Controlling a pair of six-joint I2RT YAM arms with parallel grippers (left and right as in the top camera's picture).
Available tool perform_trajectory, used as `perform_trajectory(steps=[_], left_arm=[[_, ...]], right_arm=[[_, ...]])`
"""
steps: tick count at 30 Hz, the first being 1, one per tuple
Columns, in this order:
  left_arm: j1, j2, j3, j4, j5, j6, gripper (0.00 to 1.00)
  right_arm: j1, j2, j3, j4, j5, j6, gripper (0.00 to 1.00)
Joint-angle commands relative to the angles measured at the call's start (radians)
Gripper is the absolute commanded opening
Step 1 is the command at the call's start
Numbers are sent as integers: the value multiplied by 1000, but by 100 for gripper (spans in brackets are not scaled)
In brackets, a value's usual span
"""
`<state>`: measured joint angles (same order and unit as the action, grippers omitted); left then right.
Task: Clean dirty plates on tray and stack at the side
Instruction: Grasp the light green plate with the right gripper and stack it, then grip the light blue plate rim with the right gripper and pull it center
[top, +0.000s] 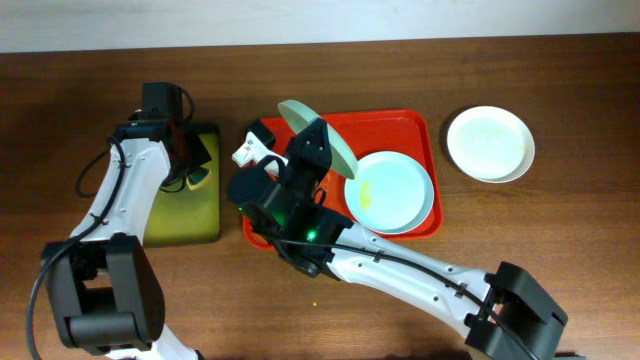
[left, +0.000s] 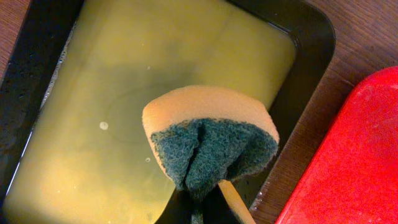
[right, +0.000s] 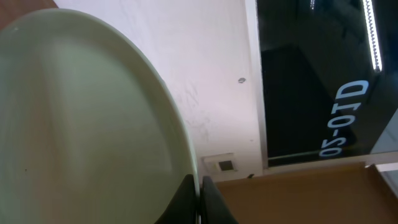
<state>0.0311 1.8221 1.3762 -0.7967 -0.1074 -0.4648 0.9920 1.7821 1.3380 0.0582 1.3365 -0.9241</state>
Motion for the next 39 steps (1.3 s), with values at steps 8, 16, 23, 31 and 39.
perform_trajectory(steps=[8,16,23,31,39], left_arm=[[-5,-18,1,2,15,6,0],[-5,-18,-1,2,45,6,0],[-5,-15,-1,6,45,6,0],[-5,-6,-1,10,45,6,0],[-6,-3,-2,10,132,6,0]], right_arm=[[-484,-81,-8,-409,-1179,1144,4],[-1385,-8,-11,-612,-1635,1266,4],[-1437,113,-11,-537,-1519,1266,31],[-1178,112,-10,-610,-1751,1209,49],[-729,-13,-13,-832,-1240,1438,99]])
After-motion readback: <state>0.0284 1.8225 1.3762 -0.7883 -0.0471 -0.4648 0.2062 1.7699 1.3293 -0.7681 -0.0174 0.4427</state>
